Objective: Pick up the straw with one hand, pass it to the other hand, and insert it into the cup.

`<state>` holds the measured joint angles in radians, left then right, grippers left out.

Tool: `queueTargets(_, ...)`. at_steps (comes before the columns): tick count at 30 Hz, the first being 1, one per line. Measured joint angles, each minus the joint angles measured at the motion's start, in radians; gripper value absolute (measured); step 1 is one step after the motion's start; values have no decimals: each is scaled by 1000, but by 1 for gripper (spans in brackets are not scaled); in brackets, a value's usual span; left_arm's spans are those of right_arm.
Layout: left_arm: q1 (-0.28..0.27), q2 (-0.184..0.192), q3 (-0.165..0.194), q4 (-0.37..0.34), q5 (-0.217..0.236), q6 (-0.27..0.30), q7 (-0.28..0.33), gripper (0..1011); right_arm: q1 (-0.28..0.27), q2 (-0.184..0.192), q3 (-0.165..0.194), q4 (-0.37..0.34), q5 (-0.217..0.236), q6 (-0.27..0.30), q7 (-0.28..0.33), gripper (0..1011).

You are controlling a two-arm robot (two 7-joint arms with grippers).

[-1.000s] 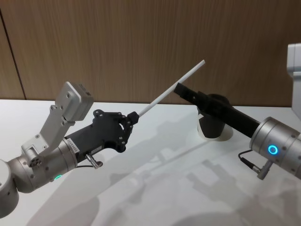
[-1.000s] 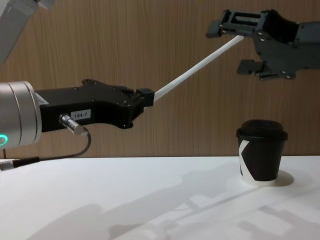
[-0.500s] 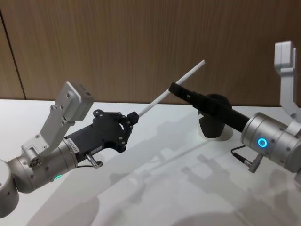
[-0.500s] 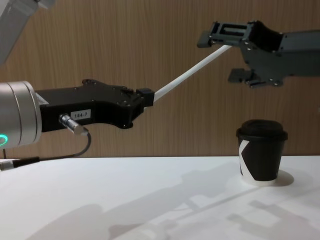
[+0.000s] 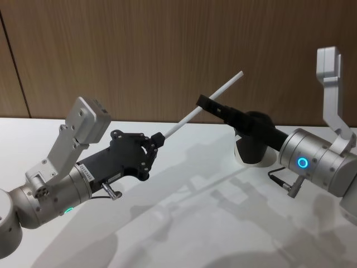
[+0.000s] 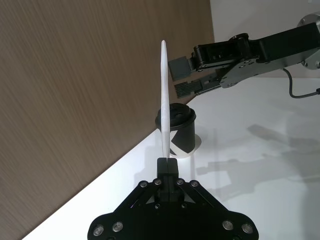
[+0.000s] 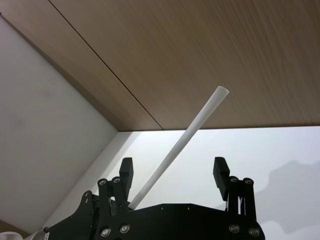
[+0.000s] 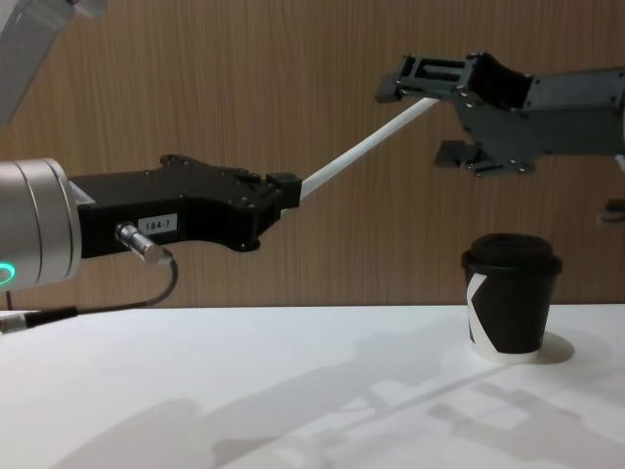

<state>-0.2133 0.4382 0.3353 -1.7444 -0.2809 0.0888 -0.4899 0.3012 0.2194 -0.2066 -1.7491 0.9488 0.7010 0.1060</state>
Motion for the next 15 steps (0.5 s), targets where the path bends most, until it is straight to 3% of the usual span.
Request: queueTargets(15, 0, 0, 0, 0, 0, 0, 0, 0, 38, 6, -26, 46, -5, -22, 17, 1001)
